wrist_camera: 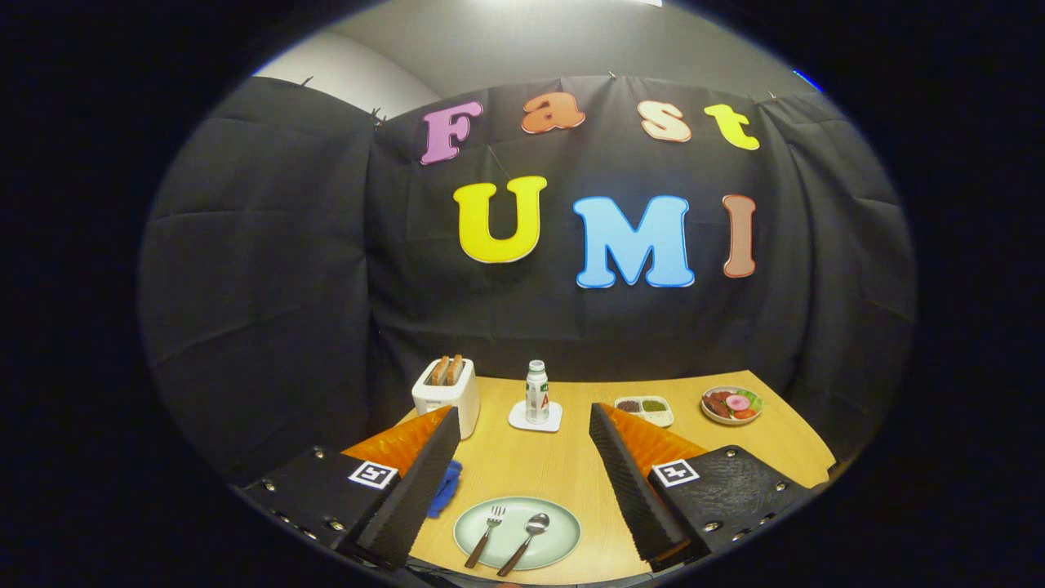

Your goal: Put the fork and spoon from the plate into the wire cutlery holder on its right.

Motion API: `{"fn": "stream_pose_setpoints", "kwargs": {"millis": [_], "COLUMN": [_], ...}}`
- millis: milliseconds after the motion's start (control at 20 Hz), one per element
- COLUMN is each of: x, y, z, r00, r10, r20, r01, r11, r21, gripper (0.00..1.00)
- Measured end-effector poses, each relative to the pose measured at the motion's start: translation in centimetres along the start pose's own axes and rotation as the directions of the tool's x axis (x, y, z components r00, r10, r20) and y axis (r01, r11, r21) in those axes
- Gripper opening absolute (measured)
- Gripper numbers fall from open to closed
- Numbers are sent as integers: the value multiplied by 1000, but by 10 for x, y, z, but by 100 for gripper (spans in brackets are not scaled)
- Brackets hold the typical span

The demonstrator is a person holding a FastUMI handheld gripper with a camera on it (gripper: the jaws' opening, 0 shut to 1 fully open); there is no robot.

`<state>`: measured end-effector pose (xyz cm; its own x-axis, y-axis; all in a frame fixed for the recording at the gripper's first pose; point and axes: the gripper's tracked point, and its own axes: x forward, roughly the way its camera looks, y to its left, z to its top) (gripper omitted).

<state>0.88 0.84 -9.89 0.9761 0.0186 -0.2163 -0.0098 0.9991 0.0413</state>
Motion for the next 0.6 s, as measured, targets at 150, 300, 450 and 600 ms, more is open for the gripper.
{"fn": "stream_pose_setpoints", "kwargs": {"millis": [150, 300, 450, 600], "x": [8, 12, 18, 27], "y": [-1, -4, -7, -8], "z": [-38, -77, -117, -157], "r00": [996, 984, 964, 931], "r10": [-11, -36, -54, -66], "r20": [-83, -173, -261, -358], "r01": [13, 40, 58, 71], "r11": [1000, 999, 998, 998], "r21": [15, 16, 7, 0], "gripper": [98, 98, 98, 98]}}
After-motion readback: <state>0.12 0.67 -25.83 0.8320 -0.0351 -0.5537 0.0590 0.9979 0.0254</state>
